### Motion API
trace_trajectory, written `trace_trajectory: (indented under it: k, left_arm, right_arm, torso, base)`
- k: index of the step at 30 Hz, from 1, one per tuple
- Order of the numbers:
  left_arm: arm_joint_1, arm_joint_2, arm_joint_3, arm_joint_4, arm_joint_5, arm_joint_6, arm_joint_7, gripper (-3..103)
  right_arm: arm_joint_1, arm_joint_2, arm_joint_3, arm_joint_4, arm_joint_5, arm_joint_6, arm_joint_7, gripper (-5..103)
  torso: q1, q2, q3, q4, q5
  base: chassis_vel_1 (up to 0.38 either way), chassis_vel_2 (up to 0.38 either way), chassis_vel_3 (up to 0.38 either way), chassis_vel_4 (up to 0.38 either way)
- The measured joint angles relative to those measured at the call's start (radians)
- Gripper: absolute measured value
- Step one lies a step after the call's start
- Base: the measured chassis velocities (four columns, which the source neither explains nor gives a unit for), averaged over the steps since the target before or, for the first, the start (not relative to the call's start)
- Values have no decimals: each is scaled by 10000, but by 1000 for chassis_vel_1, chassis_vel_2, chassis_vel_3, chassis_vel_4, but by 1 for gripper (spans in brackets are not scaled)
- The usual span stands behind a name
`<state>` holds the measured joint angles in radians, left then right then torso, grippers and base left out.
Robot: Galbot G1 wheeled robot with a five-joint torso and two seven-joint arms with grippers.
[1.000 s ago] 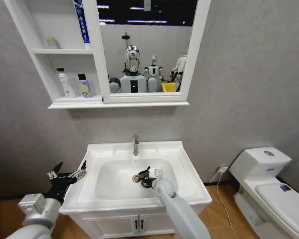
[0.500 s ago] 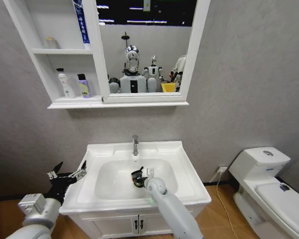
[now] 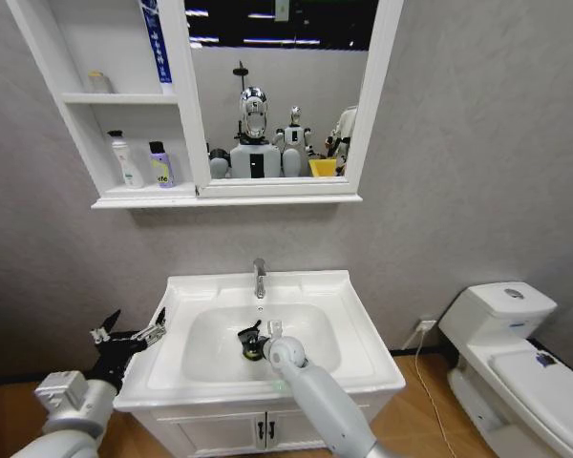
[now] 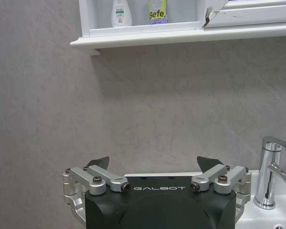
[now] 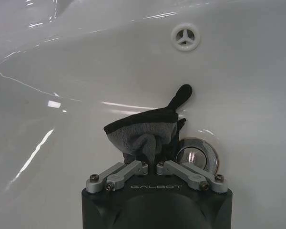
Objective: Move facial cleanser and shampoo from washbasin to cabinet, then wipe washbasin with towel.
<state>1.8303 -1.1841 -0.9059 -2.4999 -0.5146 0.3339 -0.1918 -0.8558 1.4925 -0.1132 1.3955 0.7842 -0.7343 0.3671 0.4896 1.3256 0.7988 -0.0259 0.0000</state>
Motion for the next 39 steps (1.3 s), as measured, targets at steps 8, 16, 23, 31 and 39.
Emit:
trace_trajectory:
  k: [8, 16, 23, 31, 39]
  left_arm:
    - [0, 0, 0, 0, 0, 0, 0, 100]
    - [0, 0, 0, 0, 0, 0, 0, 100]
    - [0, 0, 0, 0, 0, 0, 0, 100]
    - [0, 0, 0, 0, 0, 0, 0, 100]
    - [0, 0, 0, 0, 0, 0, 0, 100]
  right_arm:
    - [-412, -714, 263, 624, 46, 6, 28, 3]
    - [-721, -1138, 680, 1089, 89, 5, 201, 3]
    - [-998, -1468, 993, 1569, 310, -7, 399, 3]
    - [-1419, -1925, 1476, 2366, 377, -36, 604, 3]
    - [-1734, -2922, 1736, 3335, 1018, -37, 1028, 3]
  torso:
    - [0, -1, 0, 2, 1]
    - [0, -1, 1, 1, -1]
    - [0, -3, 2, -3, -4]
    - [1, -4, 3, -5, -5]
    - [1, -4, 2, -4, -2]
  base:
    - [0, 0, 0, 0]
    - [0, 0, 0, 0]
    - [0, 0, 0, 0]
    - [0, 0, 0, 0]
    - [0, 0, 0, 0]
